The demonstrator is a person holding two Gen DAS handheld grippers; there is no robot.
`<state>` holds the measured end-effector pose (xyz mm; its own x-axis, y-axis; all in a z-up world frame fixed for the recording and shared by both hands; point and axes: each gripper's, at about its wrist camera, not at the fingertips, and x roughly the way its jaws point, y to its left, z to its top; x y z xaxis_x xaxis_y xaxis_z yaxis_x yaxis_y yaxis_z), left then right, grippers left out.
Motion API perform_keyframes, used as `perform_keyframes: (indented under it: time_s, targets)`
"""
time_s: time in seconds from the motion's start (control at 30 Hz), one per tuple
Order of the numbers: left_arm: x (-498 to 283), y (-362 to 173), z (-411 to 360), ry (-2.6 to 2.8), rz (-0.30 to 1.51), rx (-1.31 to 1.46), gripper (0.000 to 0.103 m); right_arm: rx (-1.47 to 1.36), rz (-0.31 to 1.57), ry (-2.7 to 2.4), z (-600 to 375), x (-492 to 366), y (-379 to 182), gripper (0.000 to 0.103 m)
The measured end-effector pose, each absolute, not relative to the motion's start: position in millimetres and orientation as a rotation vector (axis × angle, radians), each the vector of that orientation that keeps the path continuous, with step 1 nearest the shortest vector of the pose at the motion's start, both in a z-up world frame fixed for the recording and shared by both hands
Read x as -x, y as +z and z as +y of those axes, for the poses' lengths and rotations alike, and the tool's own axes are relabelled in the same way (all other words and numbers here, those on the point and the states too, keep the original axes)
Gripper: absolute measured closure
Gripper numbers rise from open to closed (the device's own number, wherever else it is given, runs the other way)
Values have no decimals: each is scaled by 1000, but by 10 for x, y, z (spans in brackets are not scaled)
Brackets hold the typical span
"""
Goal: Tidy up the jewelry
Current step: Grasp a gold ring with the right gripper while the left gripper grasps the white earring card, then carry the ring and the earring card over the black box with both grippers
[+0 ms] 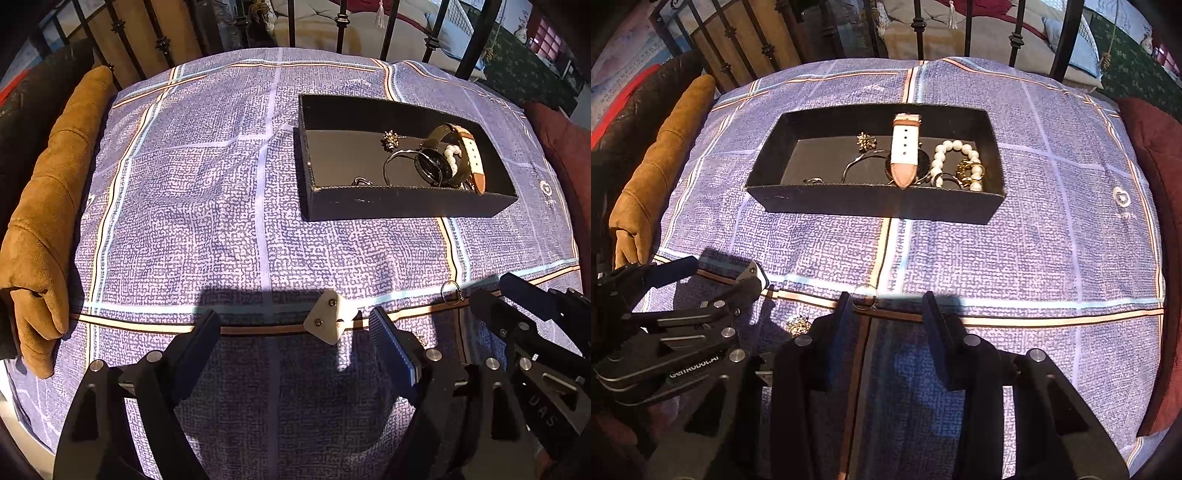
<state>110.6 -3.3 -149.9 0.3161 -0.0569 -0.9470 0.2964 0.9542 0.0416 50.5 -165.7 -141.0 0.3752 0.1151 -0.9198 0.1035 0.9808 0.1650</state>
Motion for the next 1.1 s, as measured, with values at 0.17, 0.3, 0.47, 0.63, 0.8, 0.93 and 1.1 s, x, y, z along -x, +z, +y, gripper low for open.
perform_keyframes:
  time_s: [0.17,0.3,0.47,0.63,0.8,0.93,1.1]
  targets:
    - [-1217,-1607,-74,-255,1250,-197,25,-185,1227,9,-1556,-599,-1594,77]
    - [-1206,-1720,-128,-257,1250,-228,28,-171,1233,6,-1533,-608,-1679,87]
    - [-1215,-1615,-1,-278,1225,-148,58,-177,1225,37,-1515,-591,-1654,98]
    - [-1210,-1499,27,-288,1206,-135,58,-192,1208,36,-1533,-586,-1605,99]
    - [-1200,-1473,-42,-287,1233,-163,102,-216,1191,36,-1582,-560,-1518,99]
    - [-1201,-1442,-105,-288,1237,-182,103,-234,1158,26,-1663,-530,-1346,99]
    - [-1197,-1228,-210,-306,1200,-182,103,-251,1097,9,-1789,-550,-1053,99]
